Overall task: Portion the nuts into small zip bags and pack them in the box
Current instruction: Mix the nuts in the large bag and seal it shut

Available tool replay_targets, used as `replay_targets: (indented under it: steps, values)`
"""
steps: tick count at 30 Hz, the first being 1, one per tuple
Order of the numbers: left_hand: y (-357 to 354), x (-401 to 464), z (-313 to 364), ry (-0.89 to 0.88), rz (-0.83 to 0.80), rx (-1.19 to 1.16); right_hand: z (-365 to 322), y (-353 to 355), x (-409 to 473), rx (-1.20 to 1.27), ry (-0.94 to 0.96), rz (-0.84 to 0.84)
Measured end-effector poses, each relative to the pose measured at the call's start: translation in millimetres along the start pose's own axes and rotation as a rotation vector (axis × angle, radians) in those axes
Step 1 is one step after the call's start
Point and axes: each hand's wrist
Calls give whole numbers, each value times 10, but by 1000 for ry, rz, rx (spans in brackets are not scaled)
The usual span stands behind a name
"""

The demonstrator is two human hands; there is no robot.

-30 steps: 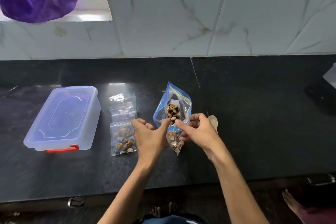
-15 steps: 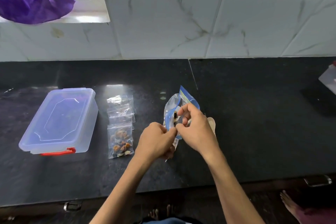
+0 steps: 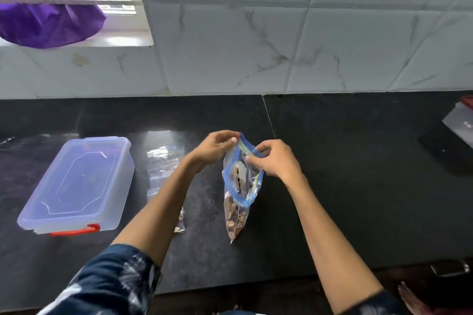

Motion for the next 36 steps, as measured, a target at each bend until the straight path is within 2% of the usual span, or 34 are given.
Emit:
replay_targets:
  steps: [2, 5, 9, 14, 16, 19, 22, 23, 28, 31, 33, 36]
  values:
    - [-73, 137, -75, 43, -94, -53, -31, -33, 70, -41, 52, 30]
    - [-104, 207, -150, 66, -66, -257, -63, -39, 125, -52, 139, 76]
    - [-48, 239, -147, -112, 15, -527, -144, 68, 97, -53, 237, 198]
    - [-19, 273, 31, -314, 110, -468, -338, 193, 82, -85, 292, 271]
    - [-33, 297, 41, -334, 144, -443, -428, 226, 61, -67, 223, 187]
    - [-38, 318, 5, -319, 228, -497, -465, 327, -114, -114, 72, -52]
    - [-14, 330, -52, -278, 301, -557, -368, 361, -376, -209, 88, -284]
    - [-1, 329, -63, -267, 326, -561, -316, 346, -428, -228, 101, -303]
    - [80, 325, -95, -209, 534, -570, -54, 289, -401, -176, 68, 4]
    - [206, 212, -81, -233, 606, -518, 49, 403, -305, -67, 141, 152]
    - [347, 92, -31, -301, 616, -453, 54, 535, -221, 88, 233, 192]
    - [479, -58, 67, -465, 622, -276, 62, 607, -55, 475, 417, 254]
Point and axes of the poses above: each hand's wrist, its own x-axis towards the middle knuckle, its own y-axis out of the back of the hand, z = x × y, and after that the axes turned 5 degrees about -x, right-handed
